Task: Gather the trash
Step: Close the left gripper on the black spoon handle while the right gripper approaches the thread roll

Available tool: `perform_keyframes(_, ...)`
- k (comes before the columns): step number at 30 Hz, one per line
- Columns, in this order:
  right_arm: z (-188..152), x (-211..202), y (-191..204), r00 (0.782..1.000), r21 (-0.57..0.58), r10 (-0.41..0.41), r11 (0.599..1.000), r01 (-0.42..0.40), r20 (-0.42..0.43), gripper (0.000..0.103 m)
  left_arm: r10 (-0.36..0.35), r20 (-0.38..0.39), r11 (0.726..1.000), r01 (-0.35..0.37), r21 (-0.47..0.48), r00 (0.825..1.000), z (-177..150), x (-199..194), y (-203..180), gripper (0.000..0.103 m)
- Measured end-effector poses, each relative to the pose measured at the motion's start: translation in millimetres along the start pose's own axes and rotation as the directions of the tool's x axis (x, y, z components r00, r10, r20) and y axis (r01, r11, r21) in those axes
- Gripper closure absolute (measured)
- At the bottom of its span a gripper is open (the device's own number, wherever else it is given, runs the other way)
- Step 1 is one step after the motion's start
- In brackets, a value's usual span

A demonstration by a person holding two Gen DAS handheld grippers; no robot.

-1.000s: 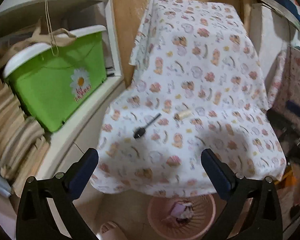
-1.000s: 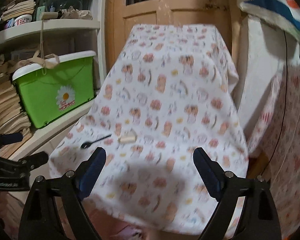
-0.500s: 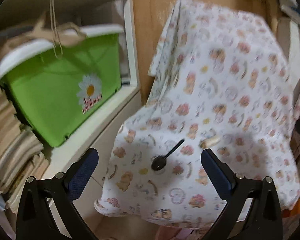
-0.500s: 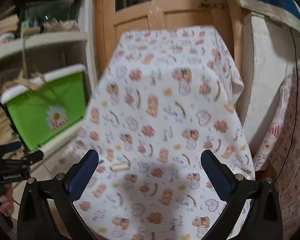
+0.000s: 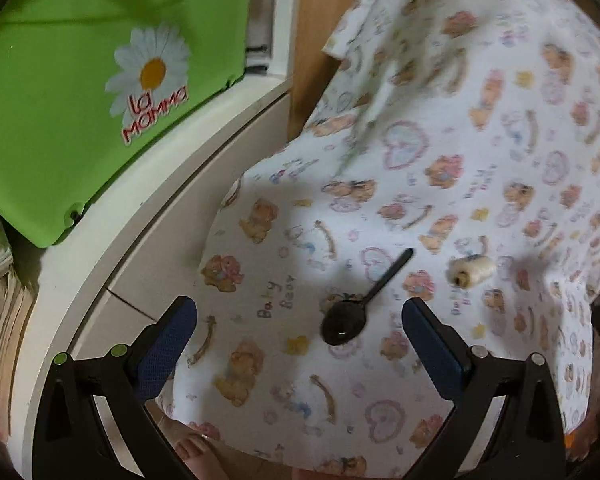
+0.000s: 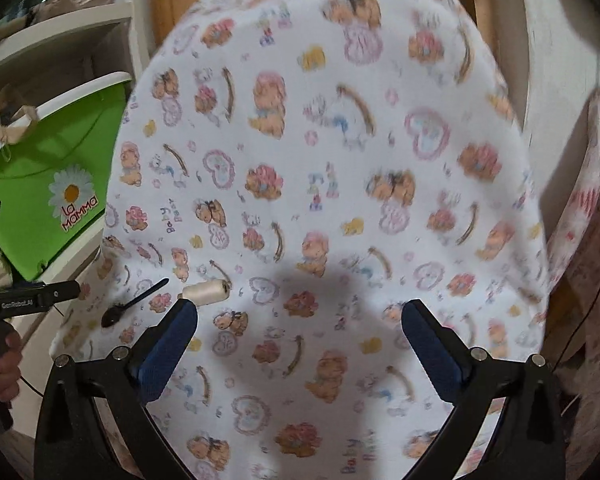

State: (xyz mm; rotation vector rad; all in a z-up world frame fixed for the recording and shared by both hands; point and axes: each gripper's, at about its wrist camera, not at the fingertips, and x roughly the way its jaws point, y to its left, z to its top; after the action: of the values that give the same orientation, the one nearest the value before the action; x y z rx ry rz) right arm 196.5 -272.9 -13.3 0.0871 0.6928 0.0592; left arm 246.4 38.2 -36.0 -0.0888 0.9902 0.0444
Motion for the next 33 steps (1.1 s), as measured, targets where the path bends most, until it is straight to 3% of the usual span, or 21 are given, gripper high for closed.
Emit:
perform_keyframes(1, -2, 6, 0, 1.0, 0.024, -0.001, 1.0, 0.001, -0.013, 0.0, 0.016, -0.021, 1.0, -0.016, 0.002, 1.0, 2, 5, 0, 0.001)
perform_keyframes(5, 1, 26, -1, 0.996, 0.047, -0.069, 0.996, 0.071, -0.055, 0.0, -0.033, -0.062, 0.999, 0.035, 0.022, 0.998, 6, 14, -3, 0.001)
perform_keyframes(10, 4, 29, -2, 0.995, 0.049, -0.093, 0.994, 0.094, -0.027, 0.0, -0.006, 0.007, 1.0, 0.006, 0.028, 1.0, 9, 1, -9, 0.002)
perform_keyframes(13, 7, 32, 4, 0.996, 0.009, -0.082, 0.997, 0.083, -0.038, 0.0, -0.088, -0.003, 0.995, 0.088, 0.043, 0.996, 15, -4, -14, 0.003)
perform_keyframes(15, 7, 31, 10, 0.996, -0.024, -0.091, 0.996, 0.09, -0.026, 0.0, -0.12, -0.017, 0.992, 0.121, 0.041, 0.993, 18, -3, -15, 0.013)
perform_keyframes(17, 6, 32, 17, 0.993, -0.06, -0.113, 0.992, 0.111, -0.022, 0.0, -0.119, -0.045, 0.992, 0.12, 0.041, 0.992, 20, 4, -20, 0.038)
perform_keyframes(20, 7, 36, 23, 0.987, -0.096, -0.15, 0.985, 0.145, -0.051, 0.0, -0.149, -0.127, 0.985, 0.158, 0.063, 0.981, 19, 22, -30, 0.053)
perform_keyframes(25, 13, 33, 27, 0.99, -0.095, -0.136, 0.987, 0.133, -0.025, 0.0, -0.094, -0.21, 0.982, 0.126, 0.143, 0.973, 10, 44, -50, 0.054)
perform_keyframes(28, 14, 34, 27, 0.991, -0.096, -0.132, 0.987, 0.129, -0.03, 0.0, -0.146, -0.194, 0.981, 0.167, 0.096, 0.97, 7, 47, -47, 0.051)
perform_keyframes(33, 15, 46, 17, 0.991, -0.036, -0.052, 0.998, 0.048, -0.123, 0.0, -0.026, -0.19, 0.985, 0.057, 0.162, 0.982, 3, 57, -48, 0.054)
